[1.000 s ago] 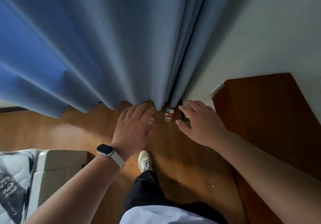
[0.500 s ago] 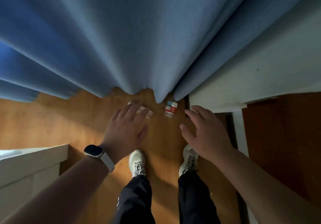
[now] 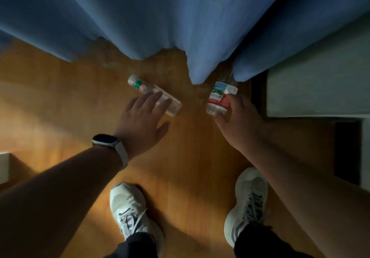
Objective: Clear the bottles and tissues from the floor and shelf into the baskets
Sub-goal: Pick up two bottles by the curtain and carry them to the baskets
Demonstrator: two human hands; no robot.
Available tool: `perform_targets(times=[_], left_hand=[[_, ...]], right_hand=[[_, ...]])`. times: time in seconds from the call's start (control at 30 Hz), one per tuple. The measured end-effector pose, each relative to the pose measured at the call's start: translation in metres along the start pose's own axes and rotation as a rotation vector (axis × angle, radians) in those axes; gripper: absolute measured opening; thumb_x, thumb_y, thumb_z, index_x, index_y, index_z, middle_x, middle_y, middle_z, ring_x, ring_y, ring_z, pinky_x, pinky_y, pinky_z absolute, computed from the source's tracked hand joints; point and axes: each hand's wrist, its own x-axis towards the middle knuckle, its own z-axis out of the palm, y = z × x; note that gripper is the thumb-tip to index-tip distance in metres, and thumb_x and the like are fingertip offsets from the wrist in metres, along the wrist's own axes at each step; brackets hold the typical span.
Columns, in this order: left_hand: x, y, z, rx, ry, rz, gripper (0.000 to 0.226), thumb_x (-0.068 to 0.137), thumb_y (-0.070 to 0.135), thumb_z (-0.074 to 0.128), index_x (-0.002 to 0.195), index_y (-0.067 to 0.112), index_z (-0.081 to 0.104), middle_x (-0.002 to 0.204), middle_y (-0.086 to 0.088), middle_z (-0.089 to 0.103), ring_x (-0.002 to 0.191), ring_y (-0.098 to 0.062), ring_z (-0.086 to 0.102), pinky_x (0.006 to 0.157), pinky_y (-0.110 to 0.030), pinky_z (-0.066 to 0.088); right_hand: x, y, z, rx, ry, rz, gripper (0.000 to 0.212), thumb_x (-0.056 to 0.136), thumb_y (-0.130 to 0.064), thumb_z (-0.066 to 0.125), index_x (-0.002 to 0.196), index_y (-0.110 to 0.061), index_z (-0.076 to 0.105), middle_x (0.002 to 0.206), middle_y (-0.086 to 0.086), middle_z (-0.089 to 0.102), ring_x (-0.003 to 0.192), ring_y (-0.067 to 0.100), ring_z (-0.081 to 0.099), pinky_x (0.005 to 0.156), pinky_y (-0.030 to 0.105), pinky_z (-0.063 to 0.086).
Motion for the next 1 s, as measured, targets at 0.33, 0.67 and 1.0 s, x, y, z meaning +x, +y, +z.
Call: perform_targets(times=[0.33,0.67,1.0], left_hand=[[0.086,-0.080,0.130,0.170,-0.187,0.117,0.098,0.076,0.046,0.072,0.156,0.025,0.019,0.161,-0.013,0.021,0.149,-0.033,0.014,0.118,-0.057,0.017],[0.070,-0.070,0.131,0.132,-0.098,0.081,0.064,0.074,0.030,0.079,0.130,0.009,0.055,0.121,-0.019,0.062,0.109,-0.042,0.057,0.096,-0.057,0.043],[-0.042,-0.007,0.043,-0.221,0.010,-0.339,0.074,0.076,0.041,0.076,0.139,0.014,0.048,0.121,-0.016,0.061,0.102,-0.042,0.057,0.080,-0.049,0.049]], right_hand=[[0.094,0.052,0.132,0.509,0.103,0.476,0.082,0.082,-0.043,0.072,0.146,-0.019,0.026,0.133,0.004,0.051,0.107,0.015,0.060,0.060,0.014,0.052],[0.071,0.051,0.132,0.568,0.035,0.559,0.057,0.084,-0.033,0.072,0.134,-0.024,0.046,0.116,-0.006,0.060,0.092,0.012,0.064,0.060,0.021,0.053],[-0.013,0.009,0.041,0.519,-0.234,0.405,0.050,0.084,-0.034,0.071,0.129,-0.024,0.050,0.113,-0.001,0.061,0.093,0.017,0.066,0.071,0.038,0.060]])
